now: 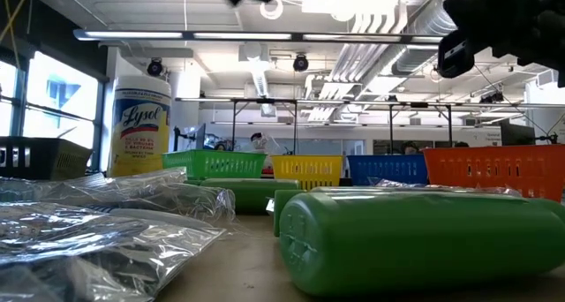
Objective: Pick & Place Travel size toiletries
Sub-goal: Put the shampoo bottle into the yellow bin
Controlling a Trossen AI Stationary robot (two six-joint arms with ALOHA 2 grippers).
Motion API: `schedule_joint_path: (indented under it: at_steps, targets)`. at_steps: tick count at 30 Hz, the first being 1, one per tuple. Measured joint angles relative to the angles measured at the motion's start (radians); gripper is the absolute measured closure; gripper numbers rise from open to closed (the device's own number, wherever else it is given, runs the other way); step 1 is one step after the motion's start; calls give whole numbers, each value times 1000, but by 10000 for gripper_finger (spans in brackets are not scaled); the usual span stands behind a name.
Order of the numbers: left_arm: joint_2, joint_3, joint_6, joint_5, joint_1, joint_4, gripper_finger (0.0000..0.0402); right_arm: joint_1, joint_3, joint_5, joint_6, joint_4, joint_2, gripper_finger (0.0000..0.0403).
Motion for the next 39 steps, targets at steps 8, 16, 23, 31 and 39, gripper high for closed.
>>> schedule_joint_path:
  at_steps: [8,16,23,31,39]
  targets:
    - [-573,-698,-178,-158,-40,456,401,0,0,96,-26,-8,28,399]
    - [-813,-996,-207,-157,-72,688,401,0,0,136,-31,-9,45,399]
    - [-820,-1090,-185,-156,-72,738,401,0,0,157,-52,-8,55,399]
    - [-839,-1132,-105,-112,-70,818,401,0,0,157,-70,-9,85,399]
    - [-838,-1132,-103,-103,-70,808,401,0,0,157,-68,2,106,399]
